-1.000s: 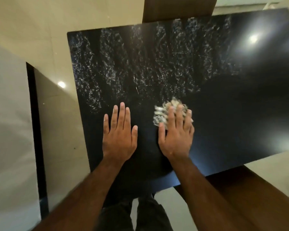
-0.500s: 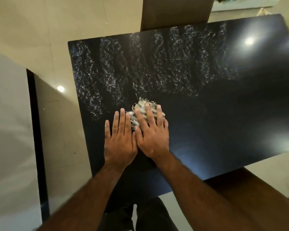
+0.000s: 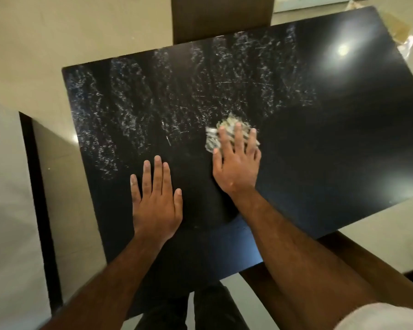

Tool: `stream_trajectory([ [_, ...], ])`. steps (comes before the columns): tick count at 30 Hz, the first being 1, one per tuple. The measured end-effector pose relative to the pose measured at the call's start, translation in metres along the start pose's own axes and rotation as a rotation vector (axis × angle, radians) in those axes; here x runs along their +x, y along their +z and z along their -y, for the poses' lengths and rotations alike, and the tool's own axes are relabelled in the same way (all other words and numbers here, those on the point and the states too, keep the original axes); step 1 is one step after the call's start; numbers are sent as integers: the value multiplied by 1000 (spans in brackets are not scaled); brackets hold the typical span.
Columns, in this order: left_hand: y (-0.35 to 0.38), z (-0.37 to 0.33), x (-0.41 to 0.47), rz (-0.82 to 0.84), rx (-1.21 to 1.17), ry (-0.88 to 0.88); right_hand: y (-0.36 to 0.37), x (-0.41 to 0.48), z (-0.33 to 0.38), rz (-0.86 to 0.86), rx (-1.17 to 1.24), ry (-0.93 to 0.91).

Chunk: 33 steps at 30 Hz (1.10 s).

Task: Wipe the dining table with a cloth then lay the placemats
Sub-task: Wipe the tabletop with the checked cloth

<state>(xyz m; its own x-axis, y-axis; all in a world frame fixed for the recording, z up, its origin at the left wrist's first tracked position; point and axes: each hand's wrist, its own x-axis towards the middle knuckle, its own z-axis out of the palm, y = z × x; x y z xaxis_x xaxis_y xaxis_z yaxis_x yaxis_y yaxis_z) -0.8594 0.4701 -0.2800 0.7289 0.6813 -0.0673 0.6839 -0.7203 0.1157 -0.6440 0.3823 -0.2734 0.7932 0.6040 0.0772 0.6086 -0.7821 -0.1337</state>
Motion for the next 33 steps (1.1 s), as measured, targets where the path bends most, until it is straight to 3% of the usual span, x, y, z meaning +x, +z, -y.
stream_trajectory([
  [5,-4,-58,34,24,-2,119,-4,-27,-37,42,54,-217],
  [10,1,-95,69,24,9,166,-17,-15,-110,-13,-28,58],
  [15,8,-121,98,-13,27,199,-14,47,-109,-36,-34,185],
  [19,11,-140,115,-14,32,193,-5,55,-84,23,-11,3],
  [24,11,-143,116,-26,30,199,-8,27,-108,23,66,-171],
  [26,10,-144,118,-32,17,198,-10,18,-130,3,26,-101],
  [29,11,-144,119,-35,7,190,-16,27,-166,-22,-53,148],
  [33,15,-144,122,-50,-1,191,-18,84,-194,-28,-53,387],
])
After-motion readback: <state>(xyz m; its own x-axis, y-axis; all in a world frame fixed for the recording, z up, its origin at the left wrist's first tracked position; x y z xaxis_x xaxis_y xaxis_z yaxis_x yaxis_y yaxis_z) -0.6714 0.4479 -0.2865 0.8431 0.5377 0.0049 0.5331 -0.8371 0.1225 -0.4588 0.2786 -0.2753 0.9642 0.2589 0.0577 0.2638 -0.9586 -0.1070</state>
